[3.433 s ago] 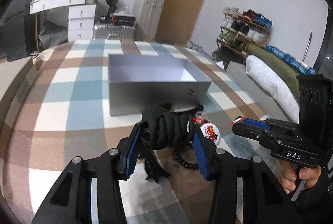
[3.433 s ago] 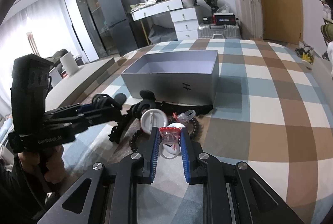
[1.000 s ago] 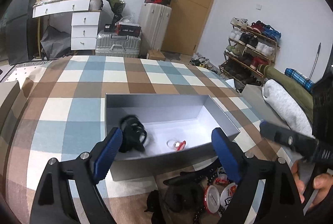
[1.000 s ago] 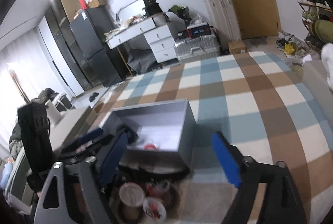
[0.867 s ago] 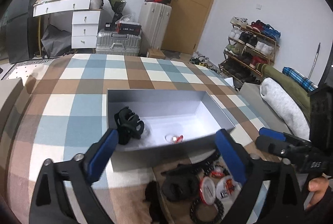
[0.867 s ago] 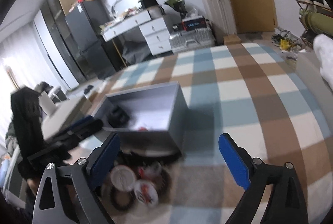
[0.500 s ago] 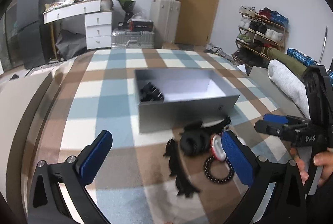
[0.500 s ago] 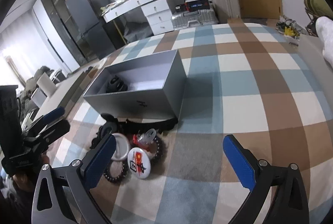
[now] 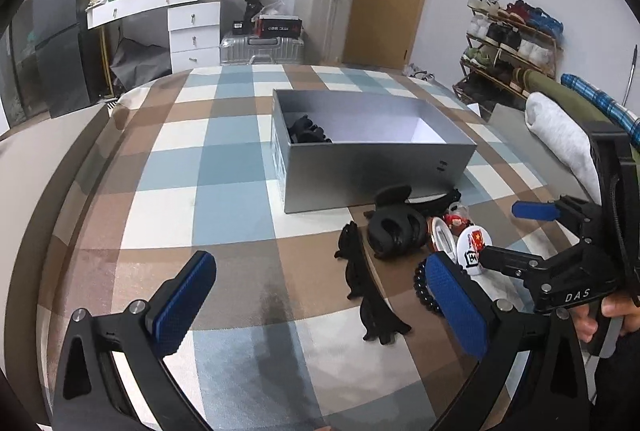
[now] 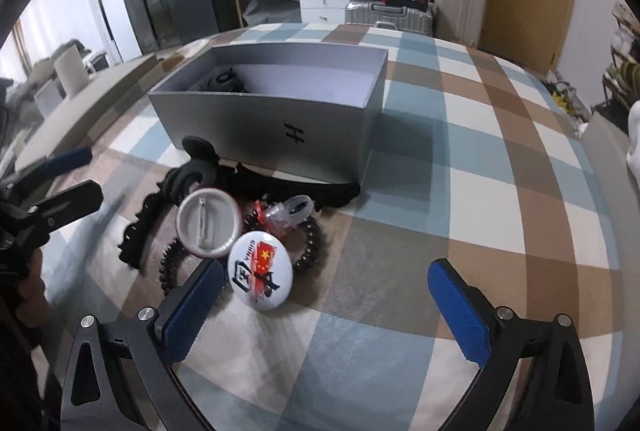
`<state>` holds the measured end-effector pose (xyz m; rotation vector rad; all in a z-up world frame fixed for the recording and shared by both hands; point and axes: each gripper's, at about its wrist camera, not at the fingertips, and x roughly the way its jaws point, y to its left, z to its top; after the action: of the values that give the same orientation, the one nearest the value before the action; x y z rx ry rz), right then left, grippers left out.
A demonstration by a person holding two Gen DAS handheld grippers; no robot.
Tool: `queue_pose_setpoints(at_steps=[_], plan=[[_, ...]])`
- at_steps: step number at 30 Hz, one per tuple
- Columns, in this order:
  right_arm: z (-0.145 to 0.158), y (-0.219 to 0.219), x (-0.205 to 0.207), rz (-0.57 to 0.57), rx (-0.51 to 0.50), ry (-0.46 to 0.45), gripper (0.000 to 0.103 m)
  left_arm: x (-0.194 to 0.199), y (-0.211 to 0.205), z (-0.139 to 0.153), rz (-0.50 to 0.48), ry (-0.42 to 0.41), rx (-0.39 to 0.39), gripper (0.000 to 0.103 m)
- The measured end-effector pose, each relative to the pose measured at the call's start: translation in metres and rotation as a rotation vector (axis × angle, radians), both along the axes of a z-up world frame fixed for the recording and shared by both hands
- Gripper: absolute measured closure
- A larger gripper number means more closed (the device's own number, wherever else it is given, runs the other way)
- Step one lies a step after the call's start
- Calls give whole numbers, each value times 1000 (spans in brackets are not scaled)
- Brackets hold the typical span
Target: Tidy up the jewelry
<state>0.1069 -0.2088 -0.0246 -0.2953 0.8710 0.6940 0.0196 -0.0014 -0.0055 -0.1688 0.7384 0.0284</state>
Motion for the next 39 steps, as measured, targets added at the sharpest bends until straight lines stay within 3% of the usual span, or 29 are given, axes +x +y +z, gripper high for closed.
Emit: queue_pose_setpoints(at_steps=[14, 39], plan=[[-13, 13, -8, 19, -100, -28, 0, -1, 1, -8, -5, 36, 1, 1], [-12, 26, -14, 0, -105, -68, 1, 1, 3, -8, 0, 46, -9, 1]])
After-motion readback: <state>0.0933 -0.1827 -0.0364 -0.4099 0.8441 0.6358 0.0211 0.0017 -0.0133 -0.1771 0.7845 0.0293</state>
